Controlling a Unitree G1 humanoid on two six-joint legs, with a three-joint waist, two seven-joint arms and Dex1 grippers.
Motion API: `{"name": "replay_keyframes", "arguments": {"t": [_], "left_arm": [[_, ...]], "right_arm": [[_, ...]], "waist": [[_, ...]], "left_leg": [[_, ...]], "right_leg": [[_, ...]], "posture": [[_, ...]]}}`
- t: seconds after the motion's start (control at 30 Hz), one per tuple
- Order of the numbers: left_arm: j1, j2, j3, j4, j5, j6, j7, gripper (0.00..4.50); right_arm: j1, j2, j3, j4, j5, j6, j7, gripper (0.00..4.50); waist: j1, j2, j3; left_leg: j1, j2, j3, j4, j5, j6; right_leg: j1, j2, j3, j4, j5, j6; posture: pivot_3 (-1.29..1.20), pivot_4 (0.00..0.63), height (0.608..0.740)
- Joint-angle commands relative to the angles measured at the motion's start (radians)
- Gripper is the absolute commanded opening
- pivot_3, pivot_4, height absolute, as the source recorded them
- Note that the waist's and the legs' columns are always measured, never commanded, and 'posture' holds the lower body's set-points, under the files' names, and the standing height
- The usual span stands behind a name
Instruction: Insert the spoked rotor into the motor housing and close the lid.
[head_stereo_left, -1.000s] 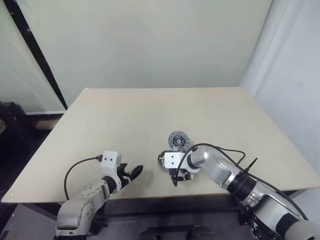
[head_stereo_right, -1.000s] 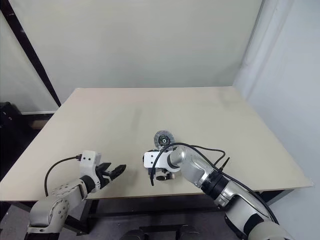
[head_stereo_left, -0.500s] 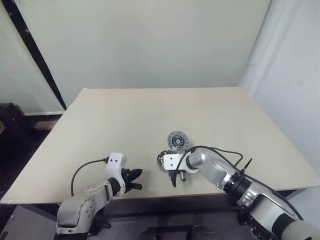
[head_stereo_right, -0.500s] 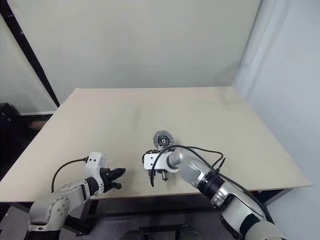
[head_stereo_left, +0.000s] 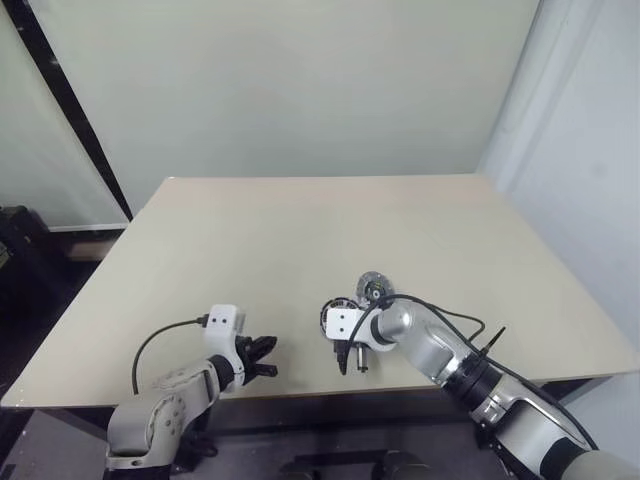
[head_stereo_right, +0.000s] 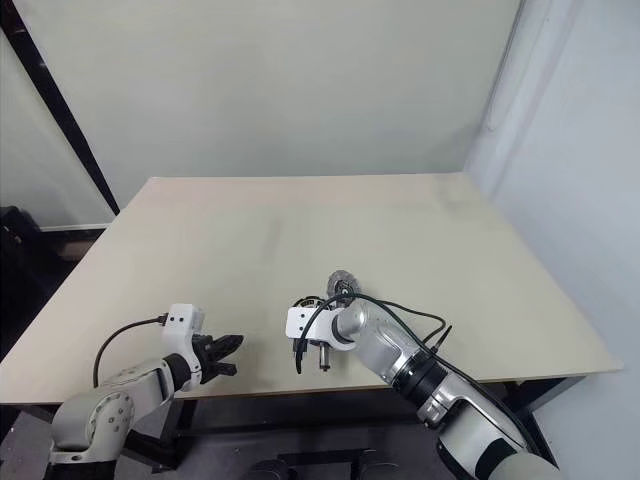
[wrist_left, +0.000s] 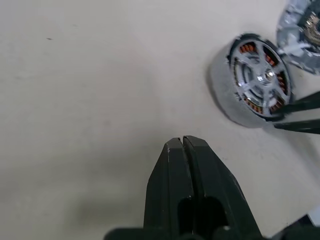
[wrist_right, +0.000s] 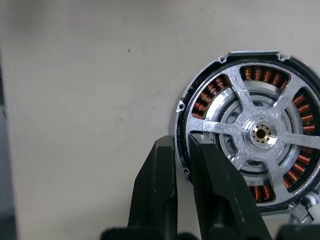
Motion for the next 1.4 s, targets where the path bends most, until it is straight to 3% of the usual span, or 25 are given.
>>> {"name": "replay_keyframes", "arguments": {"t": [0.03, 0.4, 0.67, 0.7, 0.8, 1.03, 1.07, 1.23, 1.4], "left_arm": [[-0.009, -0.014, 0.008, -0.024, 0.002, -0.03, 0.006, 0.0], [-0.03, -0.053, -0.038, 0.017, 0.034, -0.065, 0.005, 0.0], [-0.023, -0.065, -0.056, 0.018, 0.052, -0.076, 0.003, 0.0], [-0.022, -0.065, -0.057, 0.017, 0.052, -0.076, 0.003, 0.0], [-0.02, -0.065, -0.058, 0.015, 0.052, -0.076, 0.003, 0.0], [-0.027, -0.062, -0.059, 0.017, 0.048, -0.071, -0.001, 0.0], [-0.028, -0.061, -0.058, 0.019, 0.047, -0.07, -0.002, 0.0], [-0.034, -0.056, -0.06, 0.023, 0.048, -0.066, -0.006, 0.0], [-0.05, -0.051, -0.066, 0.034, 0.051, -0.07, -0.014, 0.0]], "right_arm": [[-0.011, 0.042, -0.037, -0.074, 0.046, 0.143, 0.033, 0.09], [-0.021, 0.126, -0.029, -0.153, 0.209, 0.468, 0.105, 0.08], [-0.019, 0.084, 0.037, -0.215, 0.245, 0.458, 0.082, 0.08], [-0.024, 0.074, 0.046, -0.229, 0.246, 0.455, 0.083, 0.8], [-0.037, 0.059, 0.053, -0.256, 0.256, 0.45, 0.073, 1.68], [-0.071, 0.054, 0.011, -0.29, 0.303, 0.445, 0.029, 4.3], [-0.078, 0.054, -0.006, -0.303, 0.311, 0.44, 0.021, 4.49], [-0.124, 0.041, -0.149, -0.363, 0.327, 0.408, -0.073, 4.49], [-0.19, -0.085, -0.222, -0.371, 0.311, 0.376, -0.1, 4.49]], "waist": [[0.0, 0.0, 0.0], [-0.001, 0.0, 0.0], [-0.001, 0.0, 0.0], [-0.001, 0.0, 0.0], [-0.001, 0.0, 0.0], [0.0, 0.0, 0.0], [0.0, 0.0, 0.0], [0.0, 0.0, 0.0], [0.001, 0.0, 0.0]], "left_leg": [[0.0, 0.0, 0.0, 0.0, 0.0, -0.001], [0.0, 0.0, -0.001, -0.001, -0.002, -0.001], [0.0, 0.0, 0.0, 0.0, -0.002, -0.001], [0.0, 0.0, 0.0, 0.0, -0.002, -0.001], [0.0, 0.0, -0.001, 0.0, -0.002, -0.001], [0.0, 0.0, 0.0, 0.001, -0.002, -0.001], [0.0, 0.0, 0.0, 0.001, -0.002, -0.001], [0.0, 0.0, 0.0, 0.001, -0.002, -0.001], [0.0, 0.0, 0.0, 0.001, -0.002, -0.001]], "right_leg": [[0.0, 0.0, 0.0, 0.0, 0.0, 0.0], [0.0, 0.0, -0.001, 0.0, 0.0, 0.0], [0.0, 0.0, -0.001, 0.0, 0.0, 0.0], [0.0, 0.0, -0.001, 0.0, 0.0, 0.0], [0.0, 0.0, -0.002, 0.0, 0.0, 0.0], [0.0, 0.0, -0.001, 0.0, 0.0, 0.0], [0.0, 0.0, -0.002, 0.0, 0.0, 0.0], [0.0, 0.0, -0.001, 0.0, 0.0, 0.0], [0.001, 0.0, -0.002, -0.002, 0.0, 0.0]], "posture": [[0.0, 0.0, 0.74], [0.0, 0.0, 0.74], [0.0, 0.0, 0.74], [0.0, 0.0, 0.74], [0.0, 0.0, 0.74], [0.0, 0.0, 0.74], [0.0, 0.0, 0.74], [0.0, 0.0, 0.74], [0.0, 0.0, 0.74]]}}
